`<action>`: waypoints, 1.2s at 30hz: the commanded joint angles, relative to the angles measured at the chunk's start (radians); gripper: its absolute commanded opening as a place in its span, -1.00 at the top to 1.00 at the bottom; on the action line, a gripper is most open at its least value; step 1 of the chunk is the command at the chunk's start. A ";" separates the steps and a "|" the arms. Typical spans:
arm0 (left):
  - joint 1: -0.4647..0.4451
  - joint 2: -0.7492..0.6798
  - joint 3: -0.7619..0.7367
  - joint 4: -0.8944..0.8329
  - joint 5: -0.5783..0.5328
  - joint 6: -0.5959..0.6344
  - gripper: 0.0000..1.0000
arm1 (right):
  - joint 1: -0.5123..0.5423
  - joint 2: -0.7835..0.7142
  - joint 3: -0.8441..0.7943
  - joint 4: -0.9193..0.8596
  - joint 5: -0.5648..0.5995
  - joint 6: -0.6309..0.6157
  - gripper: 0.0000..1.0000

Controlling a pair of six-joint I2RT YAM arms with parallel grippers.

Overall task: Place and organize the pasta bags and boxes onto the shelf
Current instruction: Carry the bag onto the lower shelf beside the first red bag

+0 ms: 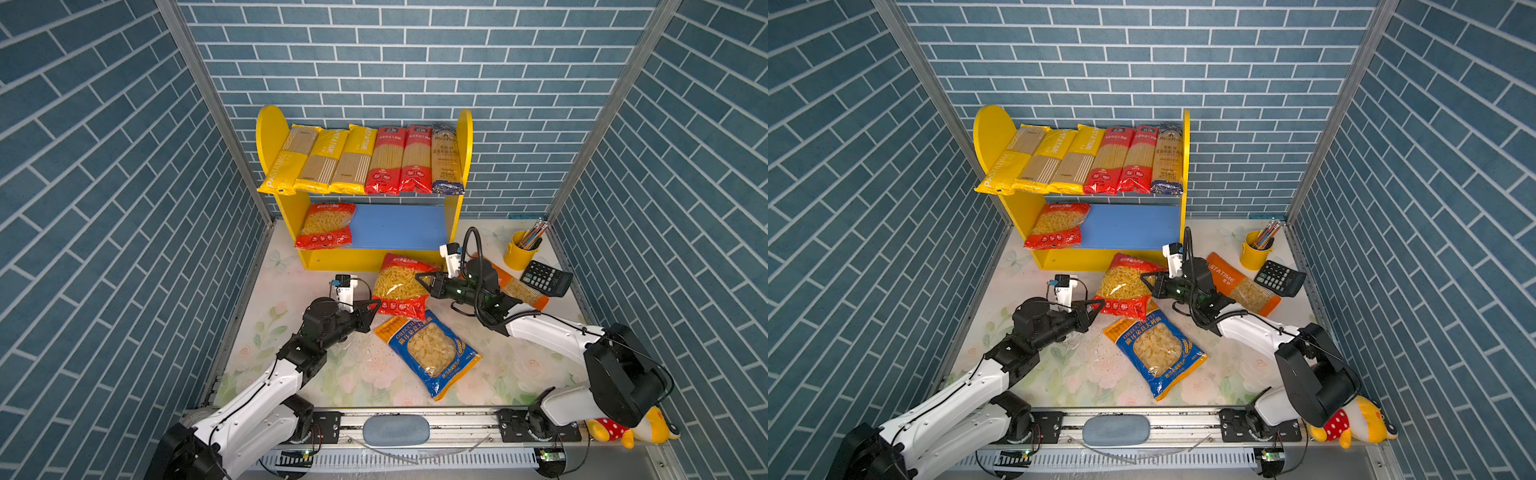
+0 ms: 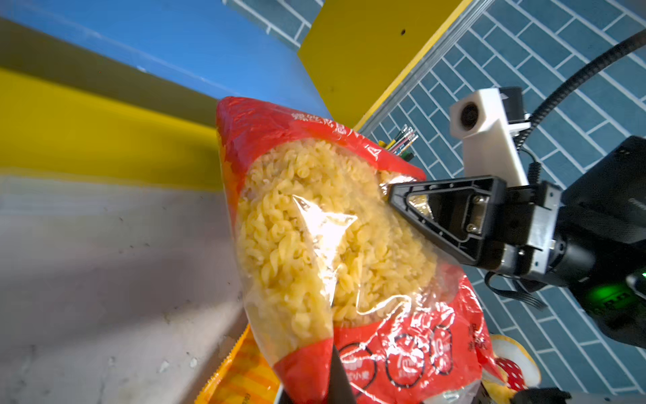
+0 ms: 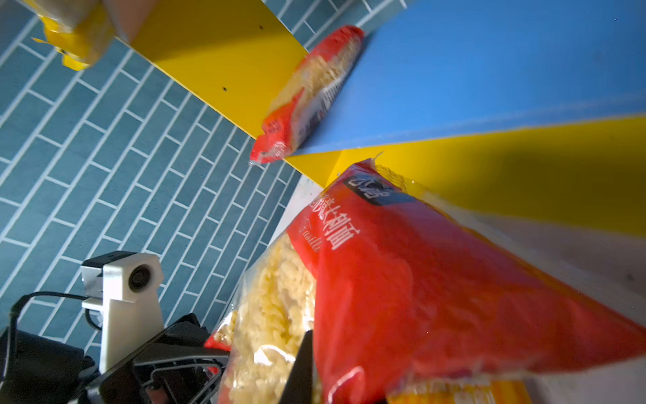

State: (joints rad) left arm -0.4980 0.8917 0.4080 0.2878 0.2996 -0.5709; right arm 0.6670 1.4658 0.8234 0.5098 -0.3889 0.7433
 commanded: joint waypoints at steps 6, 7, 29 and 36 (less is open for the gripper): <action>0.031 0.197 0.179 0.115 -0.186 0.182 1.00 | -0.024 0.221 0.293 0.334 0.045 -0.081 0.91; 0.033 0.218 0.193 0.130 -0.201 0.182 1.00 | -0.027 0.251 0.321 0.349 0.053 -0.073 0.91; 0.138 0.692 0.586 0.149 -0.343 0.211 1.00 | -0.051 0.569 0.580 0.312 0.218 0.053 -0.27; 0.172 0.738 0.685 0.049 -0.352 0.236 1.00 | -0.032 0.442 0.353 0.233 0.200 0.183 -0.46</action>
State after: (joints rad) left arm -0.3569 1.6131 1.0191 0.3492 -0.0246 -0.3527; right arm 0.6247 1.9747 1.2350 0.7376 -0.1799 0.8352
